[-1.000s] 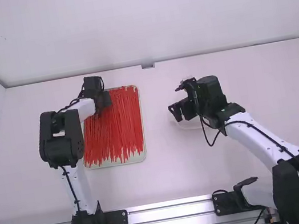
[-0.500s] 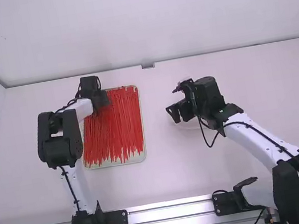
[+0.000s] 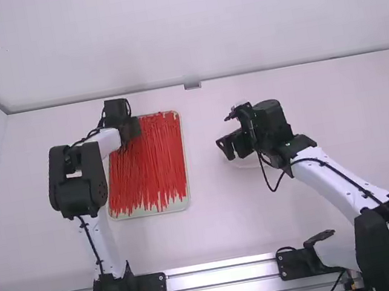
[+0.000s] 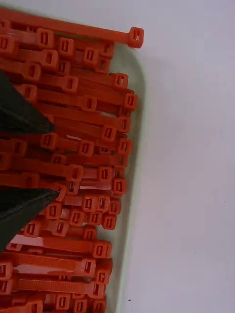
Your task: Fasten the cable tie
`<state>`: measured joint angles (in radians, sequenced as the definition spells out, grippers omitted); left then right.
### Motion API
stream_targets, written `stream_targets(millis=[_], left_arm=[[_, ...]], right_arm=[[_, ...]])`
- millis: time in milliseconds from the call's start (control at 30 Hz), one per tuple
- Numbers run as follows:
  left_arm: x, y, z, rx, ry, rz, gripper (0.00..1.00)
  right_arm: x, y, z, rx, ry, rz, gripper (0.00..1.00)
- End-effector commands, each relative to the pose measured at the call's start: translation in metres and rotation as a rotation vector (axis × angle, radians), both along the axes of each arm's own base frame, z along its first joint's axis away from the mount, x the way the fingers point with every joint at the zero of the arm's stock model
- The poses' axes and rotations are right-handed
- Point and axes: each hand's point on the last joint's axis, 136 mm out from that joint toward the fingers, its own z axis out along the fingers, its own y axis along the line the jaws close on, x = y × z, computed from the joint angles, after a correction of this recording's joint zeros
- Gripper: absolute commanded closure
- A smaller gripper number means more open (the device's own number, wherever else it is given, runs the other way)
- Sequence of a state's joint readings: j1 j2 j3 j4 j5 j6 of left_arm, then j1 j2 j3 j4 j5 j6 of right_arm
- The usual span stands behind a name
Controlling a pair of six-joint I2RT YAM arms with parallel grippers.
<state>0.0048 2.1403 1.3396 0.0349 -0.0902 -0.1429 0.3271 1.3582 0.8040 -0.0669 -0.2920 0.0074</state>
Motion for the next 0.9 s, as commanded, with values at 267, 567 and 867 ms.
stream_targets(millis=[267,567,867], left_arm=[[-0.0057,-0.0053,-0.0082,-0.018,0.031,-0.027,0.71],[-0.0041,-0.0083,-0.0071,-0.031,0.023,-0.038,0.71],[-0.0072,-0.0083,-0.0098,-0.025,0.040,-0.045,0.77]], right_arm=[[0.0076,0.0022,0.0139,0.007,-0.034,0.003,0.01],[0.0057,0.0042,0.0129,0.005,-0.029,0.009,0.01],[0.0040,0.0052,0.0116,-0.001,-0.026,0.017,0.01]])
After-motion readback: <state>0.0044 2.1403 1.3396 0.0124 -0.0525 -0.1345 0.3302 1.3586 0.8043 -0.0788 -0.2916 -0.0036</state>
